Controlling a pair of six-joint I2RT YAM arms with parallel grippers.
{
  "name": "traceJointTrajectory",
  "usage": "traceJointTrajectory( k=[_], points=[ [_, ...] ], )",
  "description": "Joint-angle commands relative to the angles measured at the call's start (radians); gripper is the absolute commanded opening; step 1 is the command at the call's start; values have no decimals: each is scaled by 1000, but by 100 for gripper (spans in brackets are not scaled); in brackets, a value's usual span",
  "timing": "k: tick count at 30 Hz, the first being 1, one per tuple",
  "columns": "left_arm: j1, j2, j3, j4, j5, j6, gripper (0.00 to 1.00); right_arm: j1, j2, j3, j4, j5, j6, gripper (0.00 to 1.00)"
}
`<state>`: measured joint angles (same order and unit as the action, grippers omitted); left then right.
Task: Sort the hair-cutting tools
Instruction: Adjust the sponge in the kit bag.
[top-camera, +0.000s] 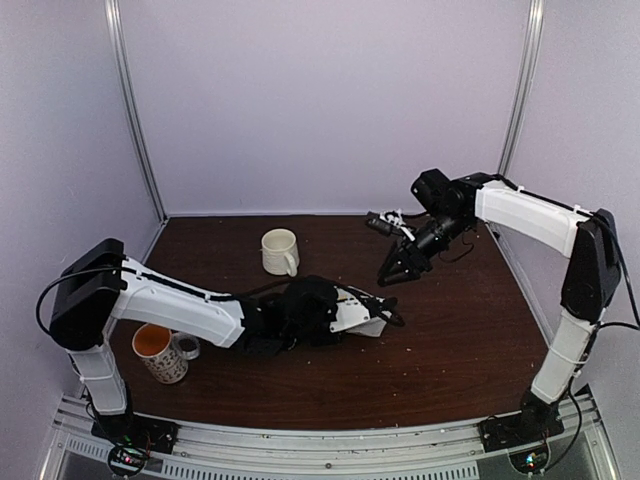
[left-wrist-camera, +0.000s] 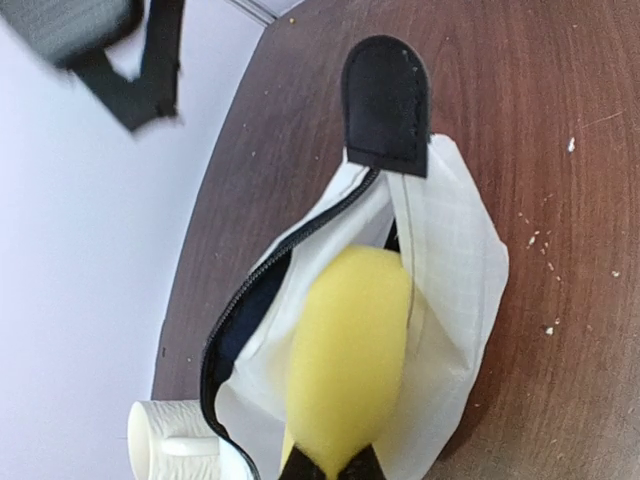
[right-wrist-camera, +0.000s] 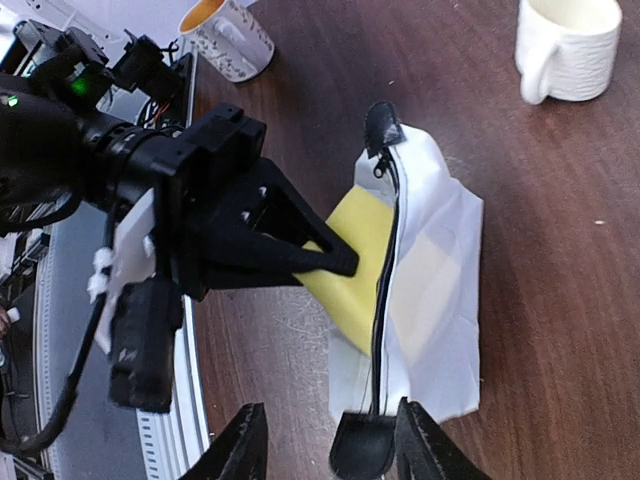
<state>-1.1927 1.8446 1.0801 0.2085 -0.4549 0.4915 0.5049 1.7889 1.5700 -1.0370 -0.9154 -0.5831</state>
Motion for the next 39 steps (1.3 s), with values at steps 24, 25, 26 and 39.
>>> traceJointTrajectory(
  k=[24, 25, 26, 39],
  points=[
    [300, 195, 479, -465, 795, -417, 0, 249, -353, -504, 598, 710, -290, 44],
    [300, 199, 483, -467, 794, -425, 0, 264, -332, -490, 603, 730, -300, 45],
    [301, 202, 489, -470, 796, -429, 0, 278, -312, -479, 605, 751, -312, 45],
    [329, 238, 558, -515, 825, -438, 0, 343, -157, -447, 665, 859, -403, 45]
  ],
)
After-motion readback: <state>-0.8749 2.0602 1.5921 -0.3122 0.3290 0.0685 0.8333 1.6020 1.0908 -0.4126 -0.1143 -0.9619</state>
